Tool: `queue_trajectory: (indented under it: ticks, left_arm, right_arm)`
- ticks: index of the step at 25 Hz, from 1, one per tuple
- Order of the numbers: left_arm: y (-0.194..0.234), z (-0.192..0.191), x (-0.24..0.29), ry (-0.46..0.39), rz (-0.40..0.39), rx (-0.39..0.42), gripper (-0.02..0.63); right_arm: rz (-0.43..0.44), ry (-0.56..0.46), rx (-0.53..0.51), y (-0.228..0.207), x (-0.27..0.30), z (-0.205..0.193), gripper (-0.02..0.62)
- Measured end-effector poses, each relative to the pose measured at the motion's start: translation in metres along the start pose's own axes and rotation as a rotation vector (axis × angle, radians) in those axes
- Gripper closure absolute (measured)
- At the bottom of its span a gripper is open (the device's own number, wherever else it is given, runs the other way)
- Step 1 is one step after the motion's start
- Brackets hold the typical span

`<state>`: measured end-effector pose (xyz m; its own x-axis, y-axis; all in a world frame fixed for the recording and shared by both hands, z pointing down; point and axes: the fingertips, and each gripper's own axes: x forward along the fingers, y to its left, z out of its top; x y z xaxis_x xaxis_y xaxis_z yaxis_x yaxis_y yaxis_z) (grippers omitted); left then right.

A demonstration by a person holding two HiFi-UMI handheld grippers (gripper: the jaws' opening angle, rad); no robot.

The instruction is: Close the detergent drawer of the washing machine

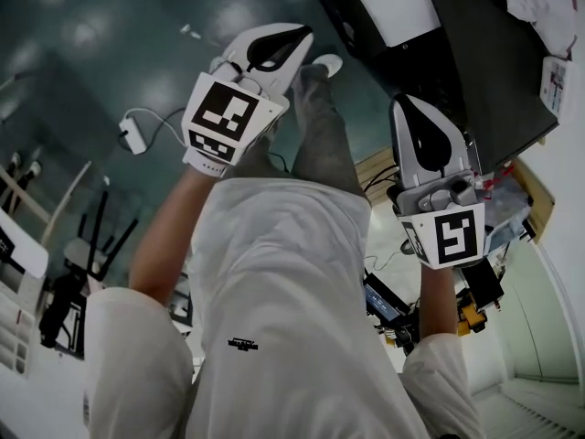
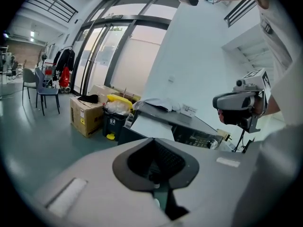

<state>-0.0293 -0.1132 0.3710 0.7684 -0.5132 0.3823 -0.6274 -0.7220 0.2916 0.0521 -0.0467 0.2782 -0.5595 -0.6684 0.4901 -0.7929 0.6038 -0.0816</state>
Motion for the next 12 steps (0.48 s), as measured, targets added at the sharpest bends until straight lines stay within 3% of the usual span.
queue_trajectory:
  ticks: [12]
  left_arm:
    - [0.000,-0.029,0.041,0.063,-0.042,0.020,0.588]
  right_arm:
    - [-0.008,-0.004,0.083,-0.015,0.021,-0.029,0.591]
